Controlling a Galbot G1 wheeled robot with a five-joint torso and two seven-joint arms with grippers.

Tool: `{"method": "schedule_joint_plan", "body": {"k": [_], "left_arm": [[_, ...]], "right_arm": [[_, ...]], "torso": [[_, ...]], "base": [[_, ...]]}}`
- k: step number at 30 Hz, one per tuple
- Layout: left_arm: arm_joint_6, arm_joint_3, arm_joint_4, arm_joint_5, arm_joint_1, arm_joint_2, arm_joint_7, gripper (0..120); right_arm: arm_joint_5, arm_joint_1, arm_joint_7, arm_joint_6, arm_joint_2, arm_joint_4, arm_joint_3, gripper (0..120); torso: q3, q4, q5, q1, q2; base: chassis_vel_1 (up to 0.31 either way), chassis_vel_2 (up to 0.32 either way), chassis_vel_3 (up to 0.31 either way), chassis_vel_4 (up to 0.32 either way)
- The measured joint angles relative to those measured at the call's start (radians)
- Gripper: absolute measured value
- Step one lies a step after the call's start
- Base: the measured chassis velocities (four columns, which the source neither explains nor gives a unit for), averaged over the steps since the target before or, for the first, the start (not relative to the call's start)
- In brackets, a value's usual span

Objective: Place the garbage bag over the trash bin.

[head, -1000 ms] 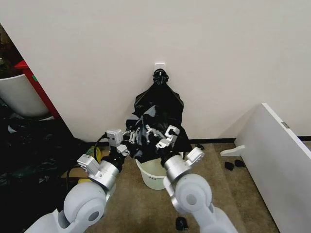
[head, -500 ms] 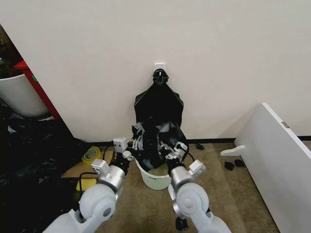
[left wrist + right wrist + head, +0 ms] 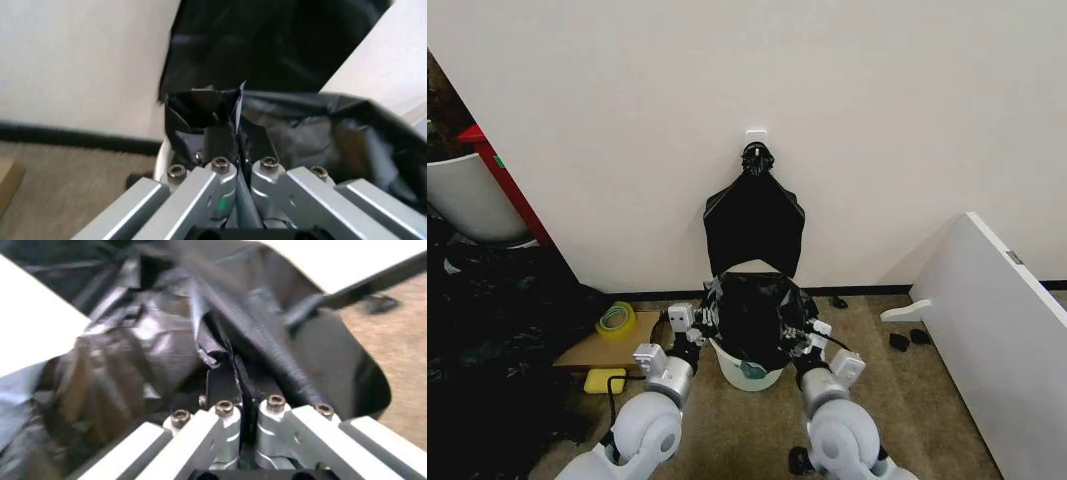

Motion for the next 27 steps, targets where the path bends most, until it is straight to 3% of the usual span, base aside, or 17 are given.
{"method": "schedule_joint_plan", "body": {"k": [7,16,22,27], "left_arm": [[-0.005,-0.014,0.041,0.017,0.043,-0.012,-0.012,0],[-0.017,-0.037,0.037,0.016,0.091,0.026,-0.006,0],[-0.018,-0.036,0.038,0.030,0.112,0.036,-0.006,0],[-0.031,-0.046,0.014,0.031,0.117,0.049,-0.006,0]], "right_arm": [[-0.034,-0.002,0.051,0.018,0.022,-0.068,0.003,0],[-0.069,-0.025,0.062,-0.001,0.023,-0.082,-0.006,0],[-0.081,-0.033,0.091,-0.084,0.001,-0.045,-0.006,0],[-0.081,-0.036,0.065,-0.072,-0.011,-0.018,-0.009,0]], "torso": [[0.000,-0.0001,-0.0002,0.000,0.000],[0.000,-0.0001,-0.0004,0.000,0.000],[0.000,0.0000,-0.0003,0.000,0.000],[0.000,0.0002,0.0002,0.000,0.000]], "base": [[0.000,0.000,0.000,0.000],[0.000,0.000,0.000,0.000],[0.000,0.000,0.000,0.000],[0.000,0.000,0.000,0.000]]}}
